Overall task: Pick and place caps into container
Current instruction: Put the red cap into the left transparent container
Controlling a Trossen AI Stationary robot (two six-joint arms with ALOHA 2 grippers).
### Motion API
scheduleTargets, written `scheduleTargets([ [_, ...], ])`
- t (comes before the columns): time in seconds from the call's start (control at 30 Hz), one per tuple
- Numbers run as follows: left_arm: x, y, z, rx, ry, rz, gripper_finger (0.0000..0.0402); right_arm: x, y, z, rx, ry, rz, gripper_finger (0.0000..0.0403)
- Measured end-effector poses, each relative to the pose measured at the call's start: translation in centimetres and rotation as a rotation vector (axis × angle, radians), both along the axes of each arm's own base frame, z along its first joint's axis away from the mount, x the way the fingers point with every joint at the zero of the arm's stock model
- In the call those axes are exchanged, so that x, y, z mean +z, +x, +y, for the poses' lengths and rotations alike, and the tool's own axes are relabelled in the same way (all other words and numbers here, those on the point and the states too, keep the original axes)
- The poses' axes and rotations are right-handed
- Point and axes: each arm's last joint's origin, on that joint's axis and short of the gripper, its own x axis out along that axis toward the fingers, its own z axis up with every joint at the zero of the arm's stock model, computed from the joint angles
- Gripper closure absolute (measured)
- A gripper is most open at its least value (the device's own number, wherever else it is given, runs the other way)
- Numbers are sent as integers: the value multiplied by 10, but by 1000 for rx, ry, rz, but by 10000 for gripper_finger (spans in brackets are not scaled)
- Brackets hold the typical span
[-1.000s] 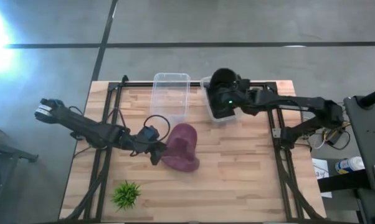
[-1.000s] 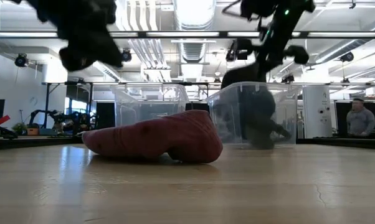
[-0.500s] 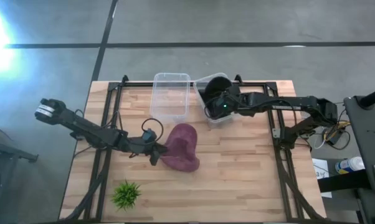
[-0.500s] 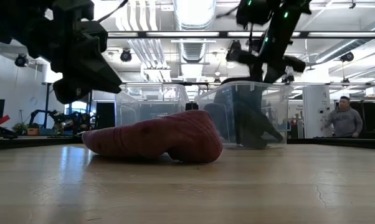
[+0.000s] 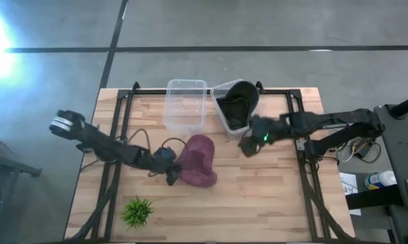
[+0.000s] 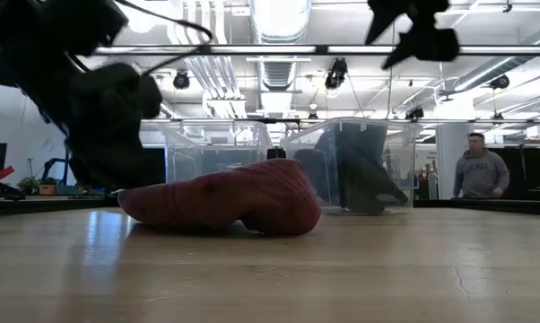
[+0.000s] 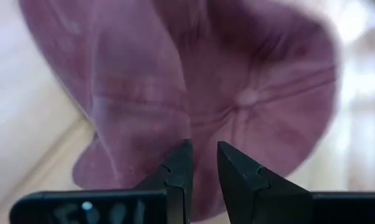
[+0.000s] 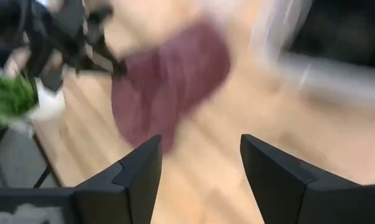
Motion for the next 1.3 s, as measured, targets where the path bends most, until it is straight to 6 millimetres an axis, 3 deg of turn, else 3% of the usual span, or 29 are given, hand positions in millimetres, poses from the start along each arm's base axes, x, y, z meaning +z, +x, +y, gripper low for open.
scheduleTargets([
  [0.2, -15, 31, -11, -22, 4, 81, 335, -48, 8, 44, 1, 140, 123, 193],
  [0.33, -16, 57, -20, -52, 3, 87, 335, -84, 18, 63, -14, 166, 151, 193],
  [0.53, -20, 87, -32, -91, 2, 84, 335, -146, 32, 65, -111, 163, 111, 193],
  [0.63, -20, 97, -37, -110, -14, 80, 335, -162, 40, 65, -149, 204, 32, 193],
  [0.87, -14, 109, -43, -132, -19, 67, 335, -159, 42, 68, -91, 153, 53, 193],
  [1.03, -15, 109, -43, -135, -12, 73, 335, -136, 34, 66, -42, 58, 91, 193],
  [1.2, -25, 97, -45, -150, 17, 152, 335, -133, 24, 52, -104, 16, 137, 193],
  [1.3, -36, 81, -41, -137, 69, 321, 335, -138, 25, 47, -133, 42, 123, 193],
])
